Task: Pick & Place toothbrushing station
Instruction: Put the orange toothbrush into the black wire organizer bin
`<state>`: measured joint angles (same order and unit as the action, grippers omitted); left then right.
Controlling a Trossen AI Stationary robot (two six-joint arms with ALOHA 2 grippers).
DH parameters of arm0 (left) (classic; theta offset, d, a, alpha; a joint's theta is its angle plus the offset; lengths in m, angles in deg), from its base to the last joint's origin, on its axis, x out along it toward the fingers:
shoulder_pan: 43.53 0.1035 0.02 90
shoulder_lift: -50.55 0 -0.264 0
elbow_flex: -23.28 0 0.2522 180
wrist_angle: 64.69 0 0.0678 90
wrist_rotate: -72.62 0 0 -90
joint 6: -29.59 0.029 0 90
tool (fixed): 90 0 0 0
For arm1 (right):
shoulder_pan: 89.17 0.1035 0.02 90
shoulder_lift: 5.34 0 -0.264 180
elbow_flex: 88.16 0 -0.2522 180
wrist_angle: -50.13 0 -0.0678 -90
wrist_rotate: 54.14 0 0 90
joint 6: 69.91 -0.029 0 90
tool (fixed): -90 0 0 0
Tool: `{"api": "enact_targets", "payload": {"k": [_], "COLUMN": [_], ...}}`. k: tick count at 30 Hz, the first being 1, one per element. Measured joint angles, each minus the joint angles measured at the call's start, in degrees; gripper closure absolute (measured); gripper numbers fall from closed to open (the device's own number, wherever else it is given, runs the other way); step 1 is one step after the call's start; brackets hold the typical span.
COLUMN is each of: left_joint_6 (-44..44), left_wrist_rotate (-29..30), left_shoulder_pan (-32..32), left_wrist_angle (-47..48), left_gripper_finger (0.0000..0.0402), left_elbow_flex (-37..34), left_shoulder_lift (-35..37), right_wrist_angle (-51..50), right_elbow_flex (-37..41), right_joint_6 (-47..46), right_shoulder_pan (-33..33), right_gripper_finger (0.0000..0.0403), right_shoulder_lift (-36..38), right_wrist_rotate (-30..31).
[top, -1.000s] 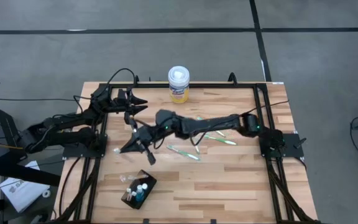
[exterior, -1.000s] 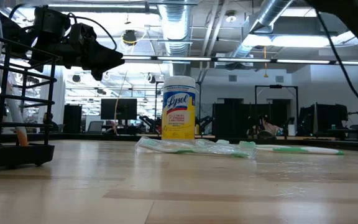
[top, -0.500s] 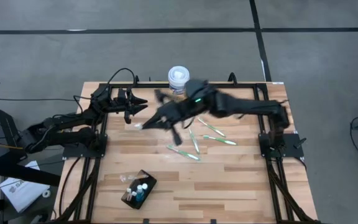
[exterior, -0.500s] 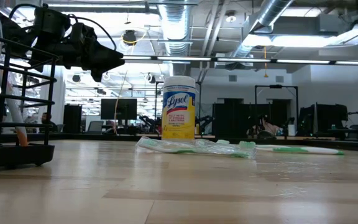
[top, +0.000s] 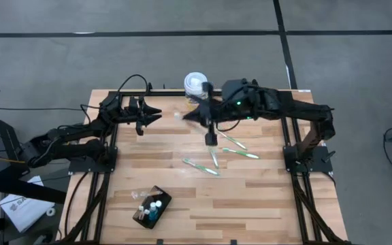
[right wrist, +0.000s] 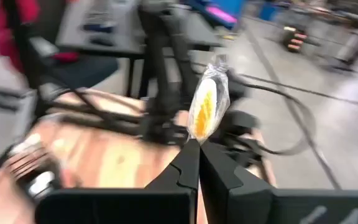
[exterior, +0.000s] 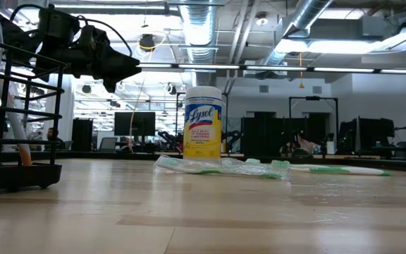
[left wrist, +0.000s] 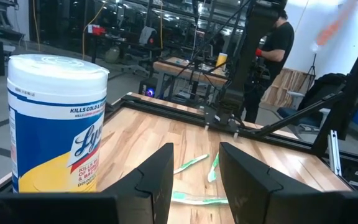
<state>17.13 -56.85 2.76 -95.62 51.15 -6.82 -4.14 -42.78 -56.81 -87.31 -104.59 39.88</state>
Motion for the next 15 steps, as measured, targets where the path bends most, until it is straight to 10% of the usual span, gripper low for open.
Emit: {"api": "enact_targets", "payload": {"k": [8,15], "left_joint_6": [0.05,0.02], "left_wrist_rotate": [0.01,-0.01], "left_shoulder_pan": [-0.02,-0.02], "left_wrist_angle": [-0.47,-0.85], "left_gripper_finger": [0.0279,0.0279], "left_elbow_flex": [0.0,0.0], "left_shoulder_lift": [0.0,0.0], "right_wrist_angle": [3.28,26.07], "right_elbow_flex": [3.69,18.1], "right_joint_6": [-10.01,-20.69], "right_shoulder_pan": [5.47,10.43], "right_gripper_finger": [0.0403,0.0403], "right_shoulder_lift": [-1.23,-2.89], "right_wrist_rotate": [20.82,33.23]}}
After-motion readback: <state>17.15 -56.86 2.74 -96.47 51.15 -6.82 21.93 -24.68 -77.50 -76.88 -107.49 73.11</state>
